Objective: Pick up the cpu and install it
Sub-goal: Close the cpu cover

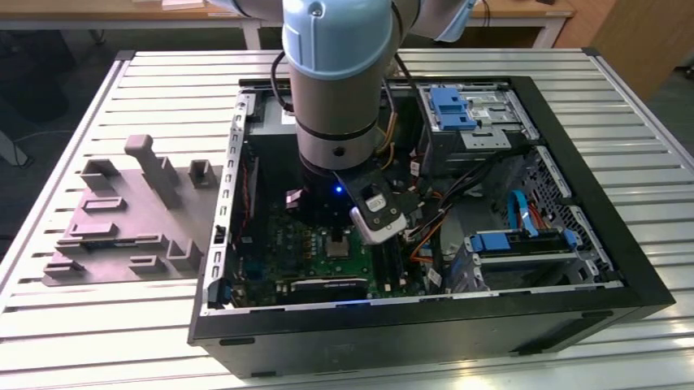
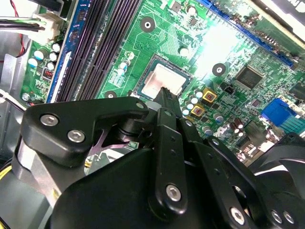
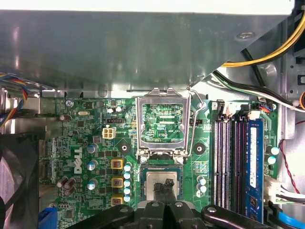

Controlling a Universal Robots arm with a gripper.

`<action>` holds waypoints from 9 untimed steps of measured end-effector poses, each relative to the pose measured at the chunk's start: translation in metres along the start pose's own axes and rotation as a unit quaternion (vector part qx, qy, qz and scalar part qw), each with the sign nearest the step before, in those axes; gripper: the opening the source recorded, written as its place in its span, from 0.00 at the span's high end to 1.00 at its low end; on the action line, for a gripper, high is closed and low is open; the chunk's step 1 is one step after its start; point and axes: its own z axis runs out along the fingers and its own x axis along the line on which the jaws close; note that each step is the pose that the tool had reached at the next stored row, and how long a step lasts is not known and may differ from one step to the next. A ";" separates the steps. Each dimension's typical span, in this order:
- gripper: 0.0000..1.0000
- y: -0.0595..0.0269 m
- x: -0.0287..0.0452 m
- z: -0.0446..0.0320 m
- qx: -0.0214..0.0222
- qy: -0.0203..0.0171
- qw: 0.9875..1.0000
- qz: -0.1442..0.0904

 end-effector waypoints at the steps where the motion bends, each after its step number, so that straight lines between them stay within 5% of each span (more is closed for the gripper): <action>1: 0.89 0.0000 -0.0018 0.0000 0.000 0.000 1.000 0.000; 9: 0.89 0.0001 -0.0084 -0.0015 -0.003 0.000 1.000 -0.009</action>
